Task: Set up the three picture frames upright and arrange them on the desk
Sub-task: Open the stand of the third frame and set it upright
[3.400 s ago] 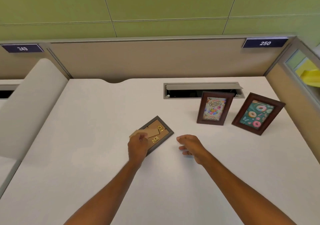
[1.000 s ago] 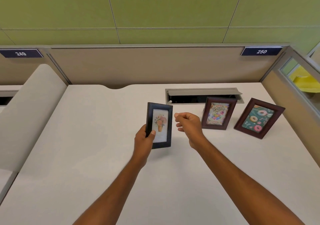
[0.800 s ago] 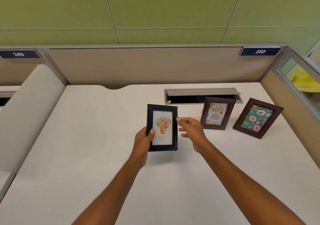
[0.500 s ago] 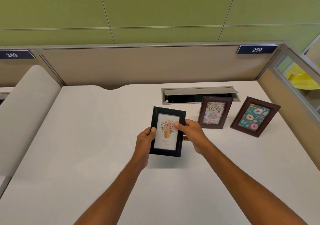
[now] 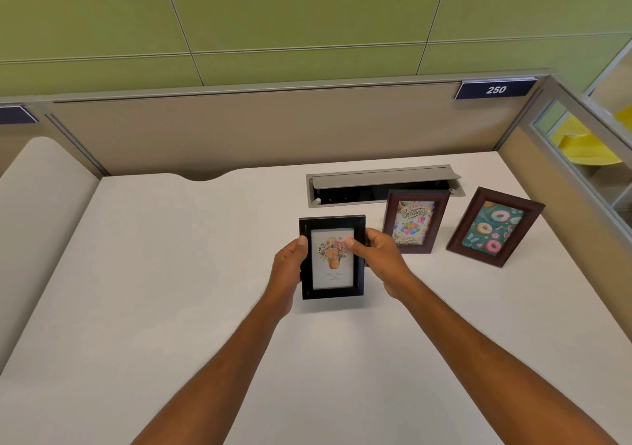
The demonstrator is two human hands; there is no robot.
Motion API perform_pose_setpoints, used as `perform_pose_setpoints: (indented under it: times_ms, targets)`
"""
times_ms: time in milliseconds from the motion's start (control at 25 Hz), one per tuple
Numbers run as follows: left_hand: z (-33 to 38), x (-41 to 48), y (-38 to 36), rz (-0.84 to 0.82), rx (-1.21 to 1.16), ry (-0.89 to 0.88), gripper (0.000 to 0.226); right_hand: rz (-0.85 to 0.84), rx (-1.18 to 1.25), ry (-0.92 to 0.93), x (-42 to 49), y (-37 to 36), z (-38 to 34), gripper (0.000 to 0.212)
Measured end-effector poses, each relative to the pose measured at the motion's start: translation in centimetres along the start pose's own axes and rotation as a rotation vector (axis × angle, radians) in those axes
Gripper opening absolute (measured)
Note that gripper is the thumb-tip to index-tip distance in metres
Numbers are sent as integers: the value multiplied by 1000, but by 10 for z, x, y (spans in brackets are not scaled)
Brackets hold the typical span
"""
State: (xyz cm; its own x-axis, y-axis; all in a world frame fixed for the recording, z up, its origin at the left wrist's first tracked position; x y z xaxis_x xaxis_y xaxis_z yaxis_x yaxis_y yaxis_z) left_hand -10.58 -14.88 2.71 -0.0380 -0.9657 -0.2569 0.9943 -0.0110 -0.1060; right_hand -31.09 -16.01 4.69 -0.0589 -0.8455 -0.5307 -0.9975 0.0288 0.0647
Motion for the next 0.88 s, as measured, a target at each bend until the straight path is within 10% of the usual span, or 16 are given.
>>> perform_pose_setpoints:
  times_ms: [880]
  targets:
    - [7, 79, -13, 10, 96, 4, 53, -6, -38, -74, 69, 9, -13, 28]
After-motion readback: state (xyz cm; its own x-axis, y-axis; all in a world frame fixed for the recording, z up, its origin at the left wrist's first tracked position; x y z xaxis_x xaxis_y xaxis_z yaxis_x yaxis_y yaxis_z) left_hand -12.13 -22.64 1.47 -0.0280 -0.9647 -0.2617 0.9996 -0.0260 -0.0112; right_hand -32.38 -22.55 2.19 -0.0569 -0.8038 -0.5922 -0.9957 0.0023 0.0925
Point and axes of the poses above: each hand's wrist, its own x-axis towards the middle knuckle, its own y-axis out of the back of the hand, z = x × y, the point moved 5 cm from there along x, towards the middle knuckle, and after that the axes turned 11 degrees about -y, right-handed, at the moved point
